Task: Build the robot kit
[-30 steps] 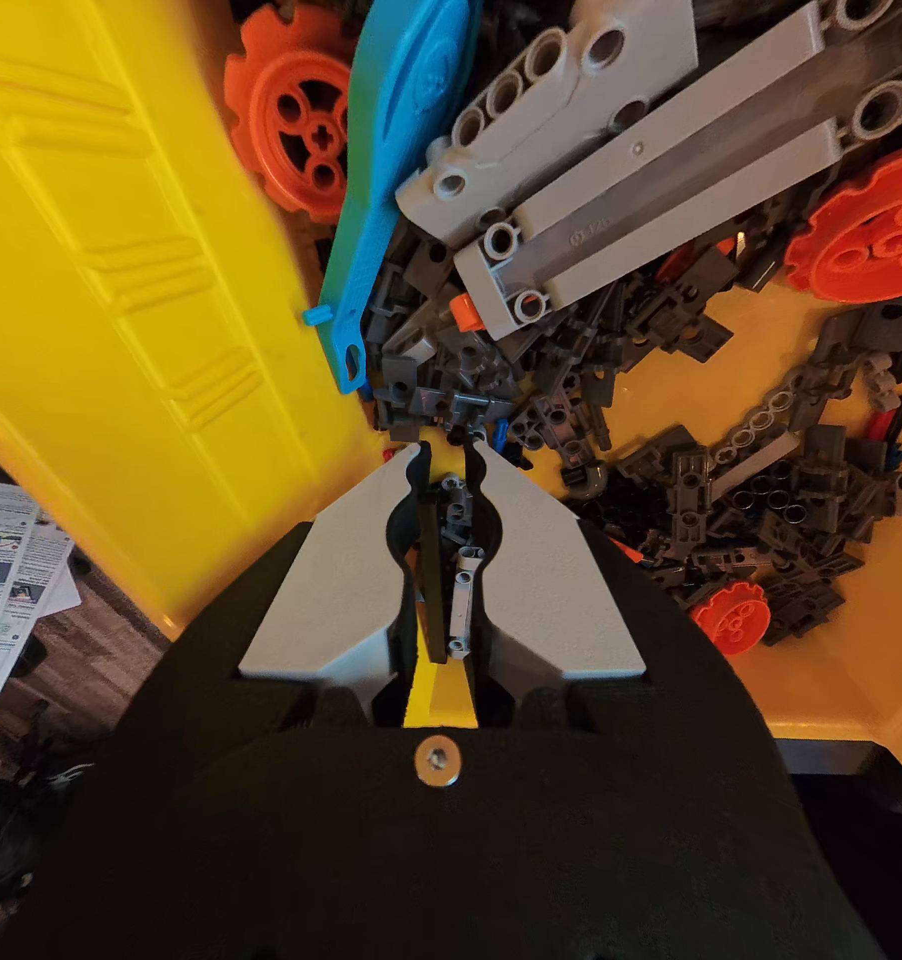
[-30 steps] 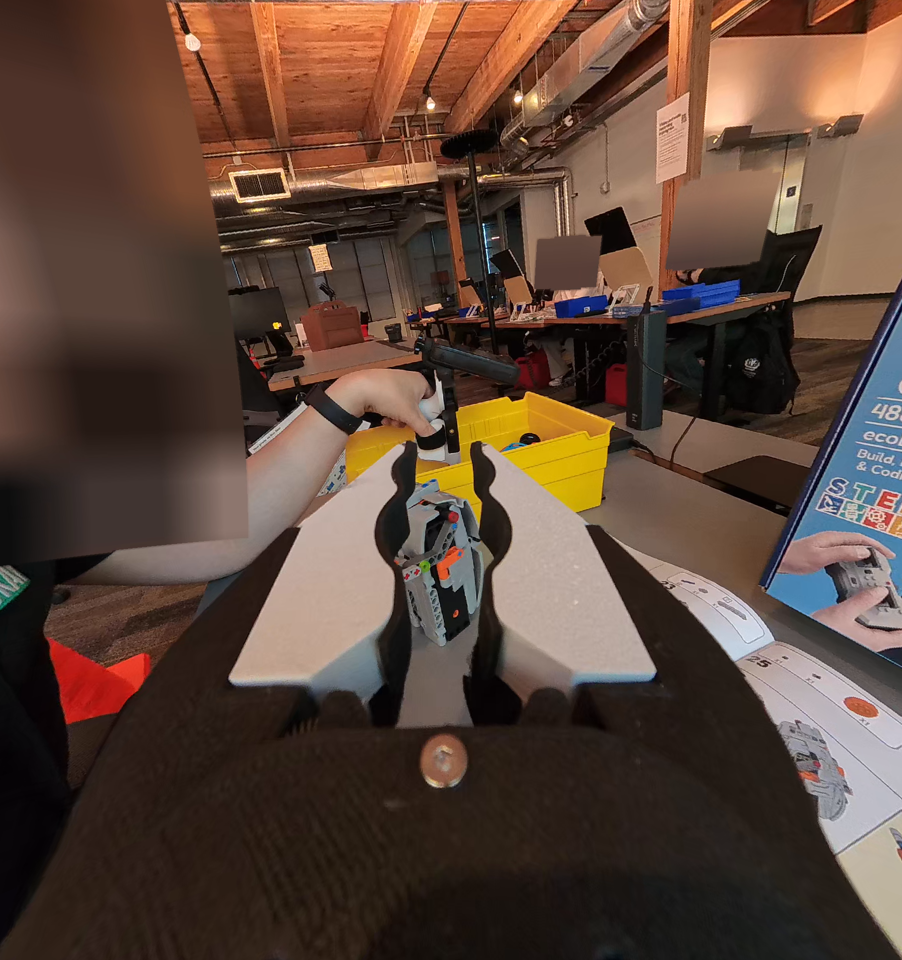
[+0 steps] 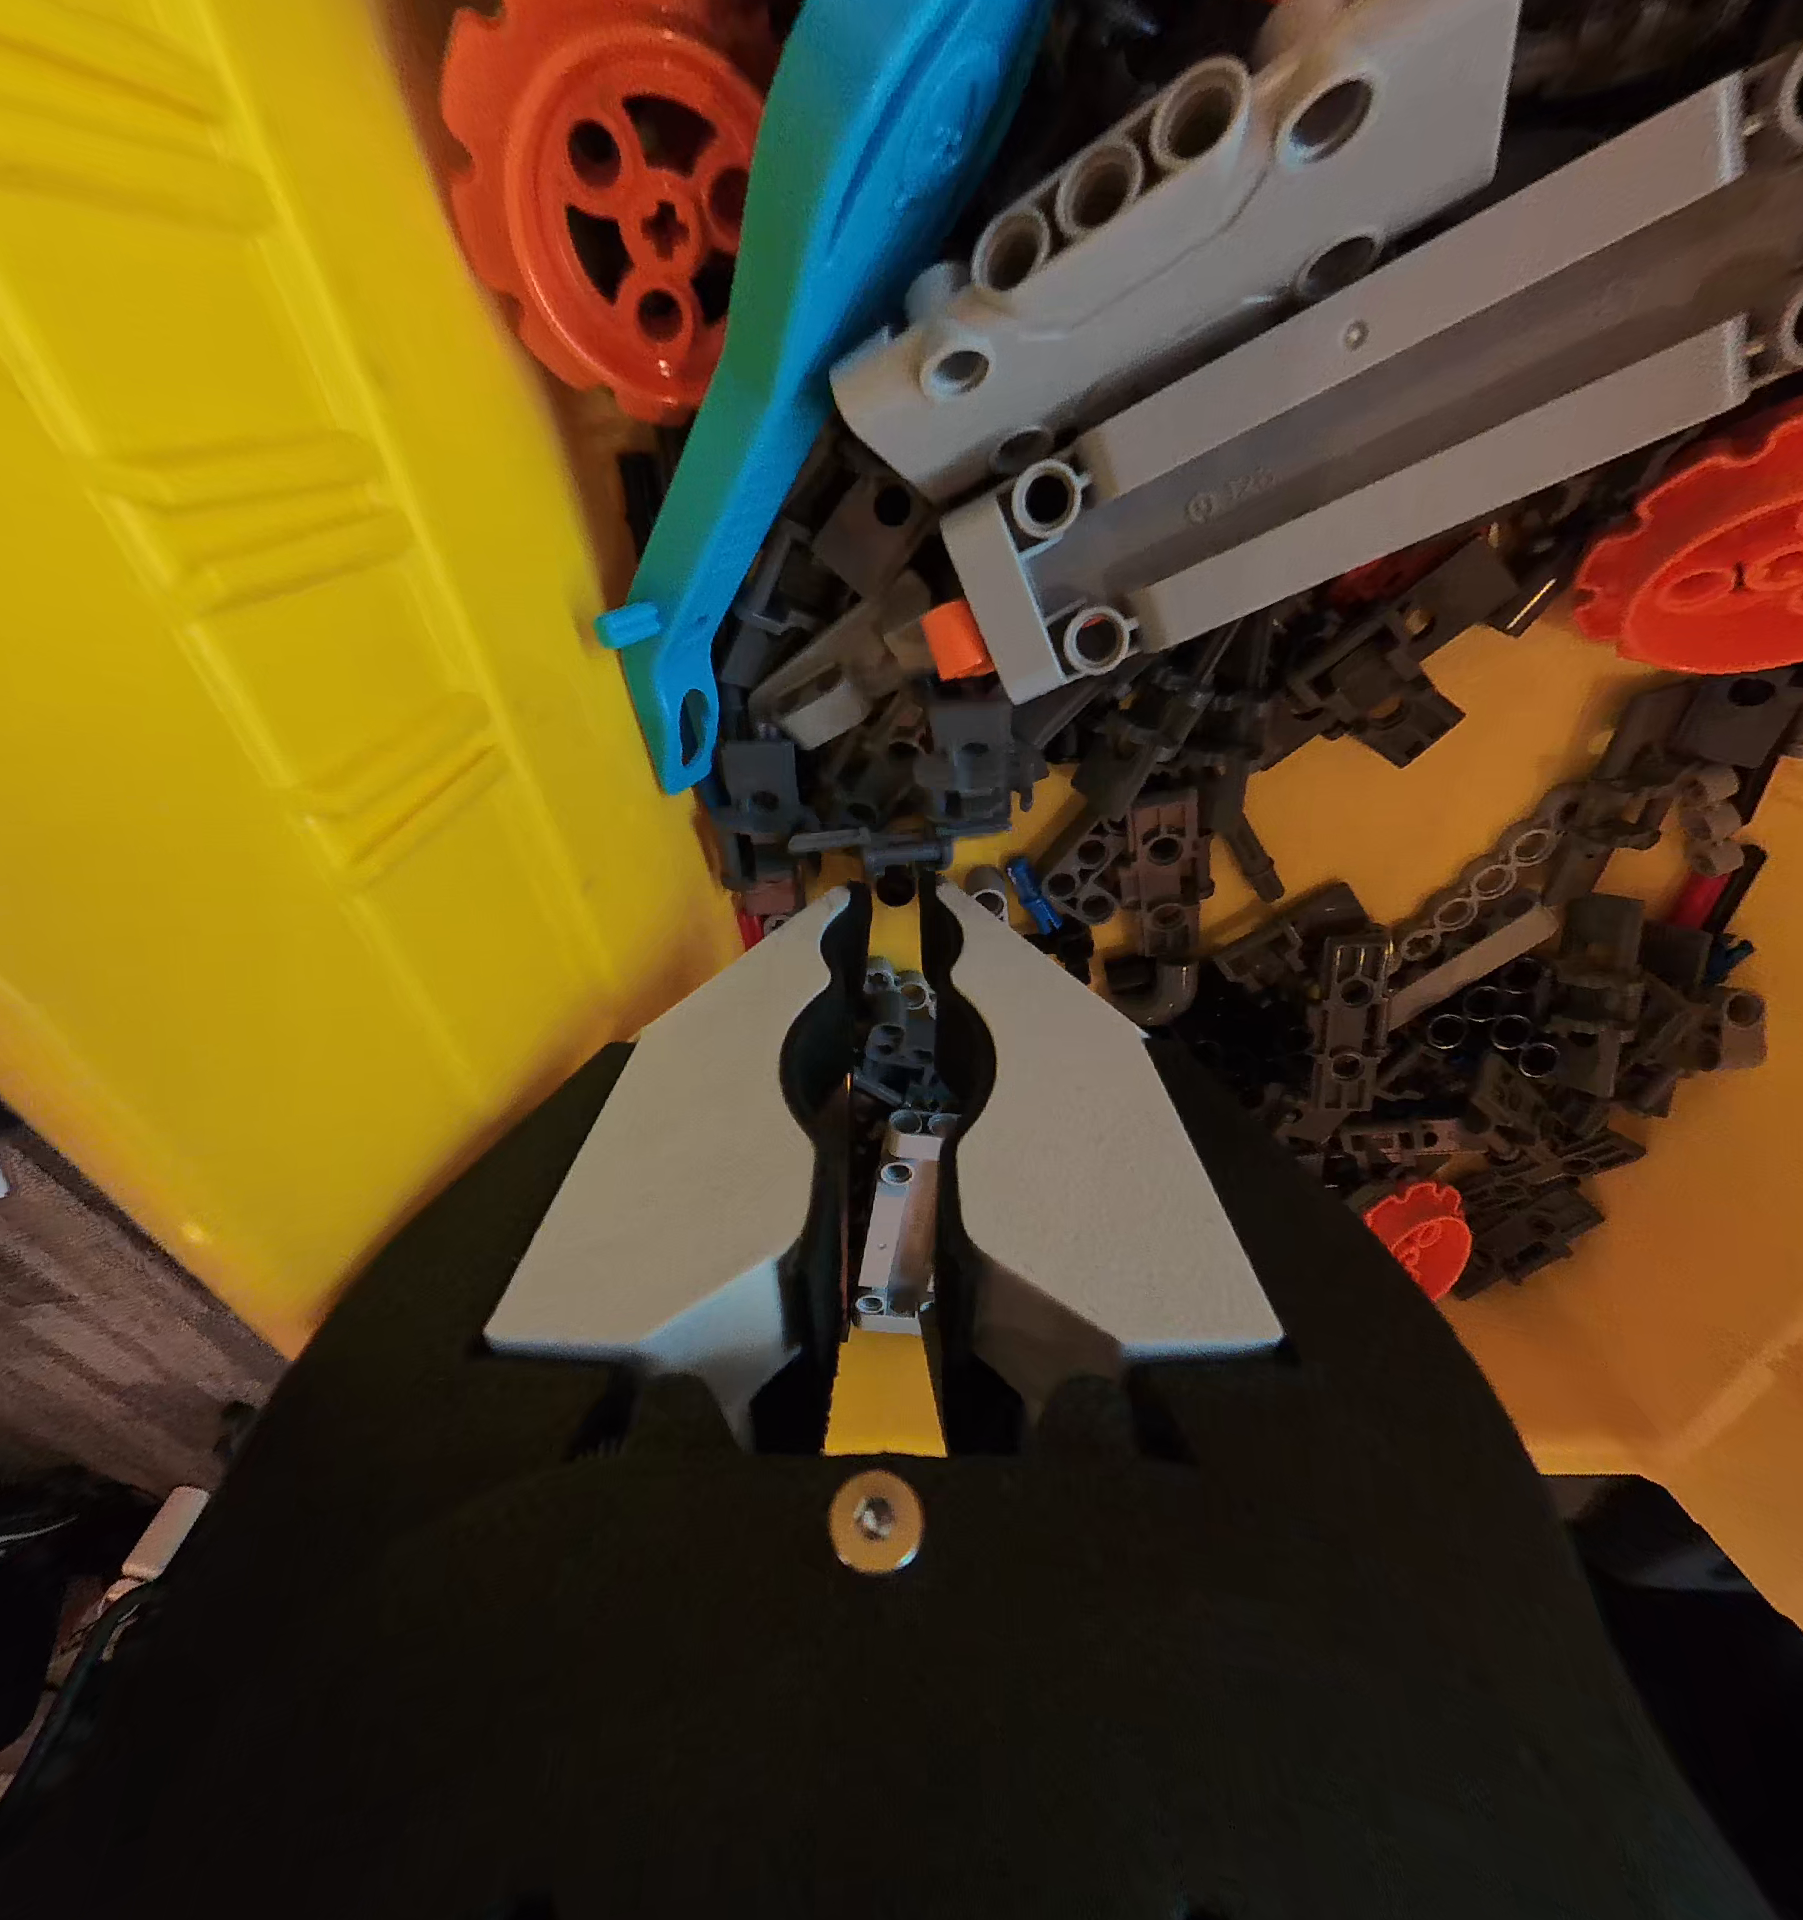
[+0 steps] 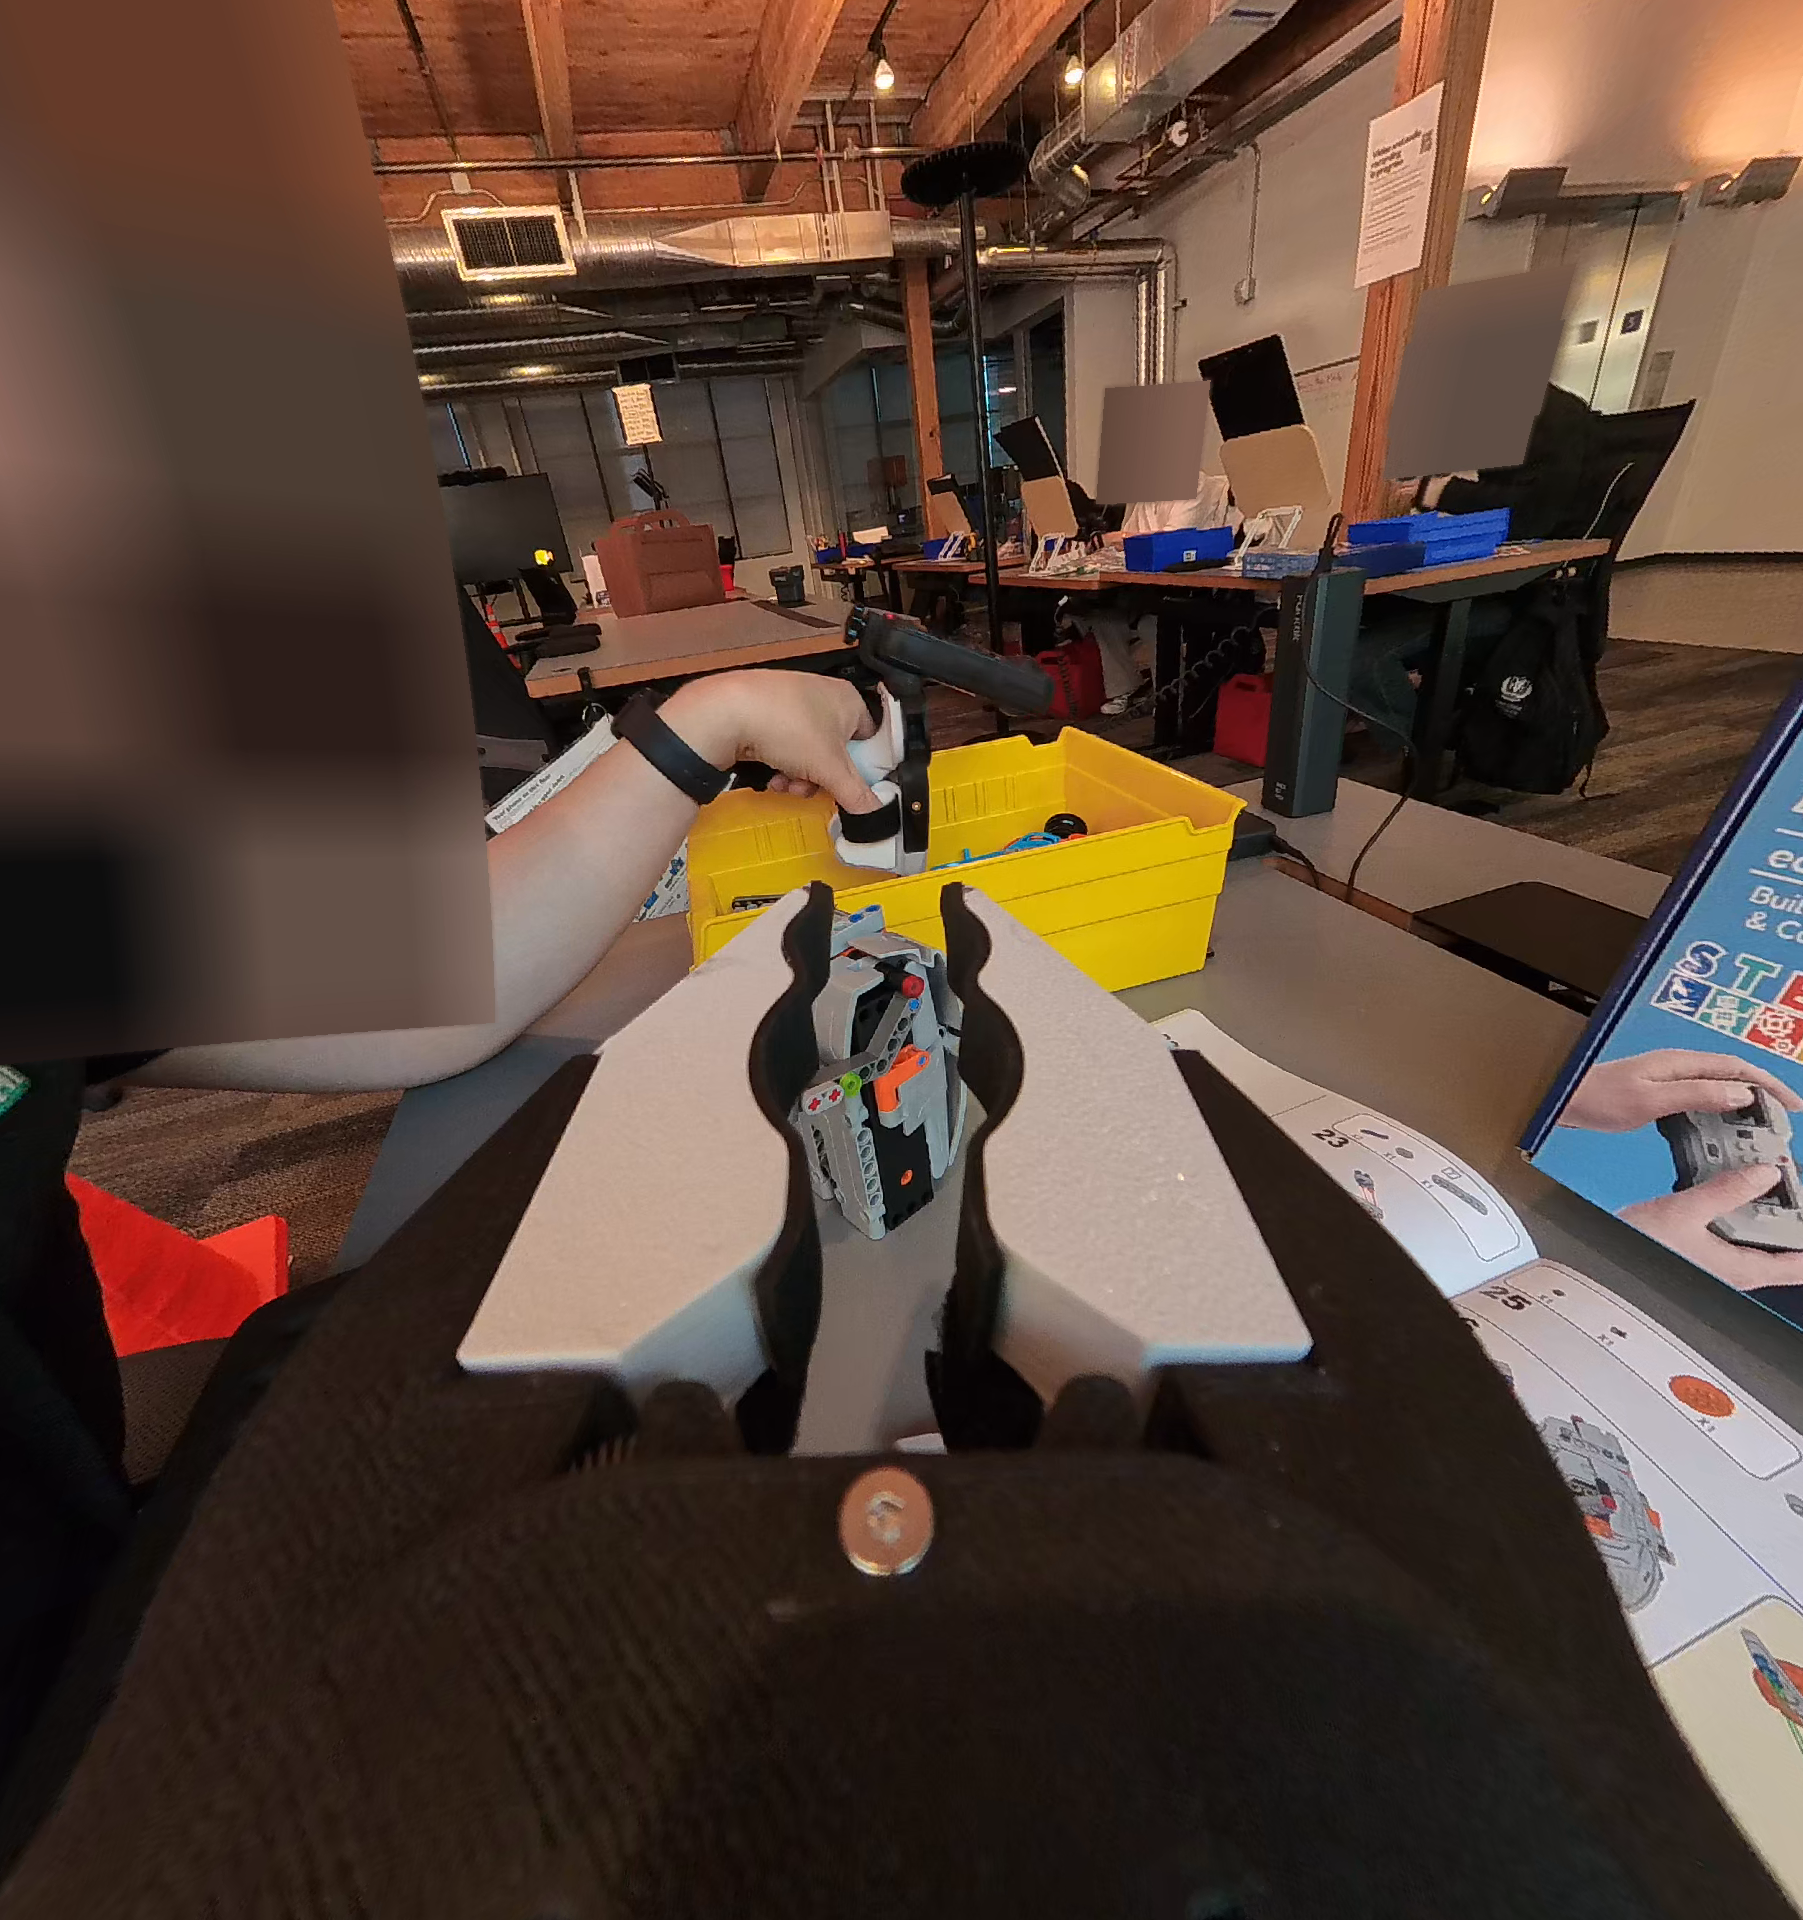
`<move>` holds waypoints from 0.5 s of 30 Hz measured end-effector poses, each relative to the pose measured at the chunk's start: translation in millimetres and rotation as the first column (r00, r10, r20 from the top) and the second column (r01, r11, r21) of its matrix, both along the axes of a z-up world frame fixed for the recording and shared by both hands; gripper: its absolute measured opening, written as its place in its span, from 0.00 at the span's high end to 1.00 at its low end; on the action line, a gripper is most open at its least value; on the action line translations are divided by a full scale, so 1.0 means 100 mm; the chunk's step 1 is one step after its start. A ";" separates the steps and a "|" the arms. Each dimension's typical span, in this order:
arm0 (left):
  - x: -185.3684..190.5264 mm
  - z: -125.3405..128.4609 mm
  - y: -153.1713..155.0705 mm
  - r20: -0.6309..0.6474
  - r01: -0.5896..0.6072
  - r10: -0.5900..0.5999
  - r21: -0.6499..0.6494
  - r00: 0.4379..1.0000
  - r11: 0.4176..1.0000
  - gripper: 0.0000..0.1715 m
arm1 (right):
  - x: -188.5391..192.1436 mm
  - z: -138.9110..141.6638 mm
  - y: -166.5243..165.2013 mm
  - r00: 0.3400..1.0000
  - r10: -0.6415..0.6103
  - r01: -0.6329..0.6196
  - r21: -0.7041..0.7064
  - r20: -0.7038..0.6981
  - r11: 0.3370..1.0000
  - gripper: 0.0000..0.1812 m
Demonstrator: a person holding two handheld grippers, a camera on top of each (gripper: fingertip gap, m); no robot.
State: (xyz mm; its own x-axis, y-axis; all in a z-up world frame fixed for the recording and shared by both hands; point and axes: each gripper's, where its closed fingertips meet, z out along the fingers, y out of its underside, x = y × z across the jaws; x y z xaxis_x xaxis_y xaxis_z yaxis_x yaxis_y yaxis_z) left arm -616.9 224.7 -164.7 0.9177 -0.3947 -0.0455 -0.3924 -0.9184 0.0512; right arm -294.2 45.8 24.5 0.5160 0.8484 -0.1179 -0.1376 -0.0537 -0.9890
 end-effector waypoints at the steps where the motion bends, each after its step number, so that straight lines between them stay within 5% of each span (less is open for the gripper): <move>1: 0.00 0.00 0.00 0.001 -0.001 0.001 -0.003 1.000 1.000 0.96 | 0.00 0.00 0.00 1.000 0.001 -0.001 0.000 0.000 1.000 0.89; 11: 0.00 0.00 -0.04 0.003 0.018 -0.018 -0.024 1.000 1.000 0.97 | 0.00 -0.04 0.02 0.999 -0.022 0.021 0.007 0.049 1.000 0.89; 13: 0.00 0.05 -0.05 0.001 0.018 -0.018 -0.015 1.000 1.000 0.97 | 0.10 -0.13 0.14 0.985 -0.118 0.117 0.008 0.123 0.993 0.89; 15: 0.03 0.18 -0.05 0.012 0.018 -0.019 0.028 1.000 0.999 0.97 | 0.42 -0.31 0.42 0.895 -0.358 0.366 0.021 0.268 0.931 0.89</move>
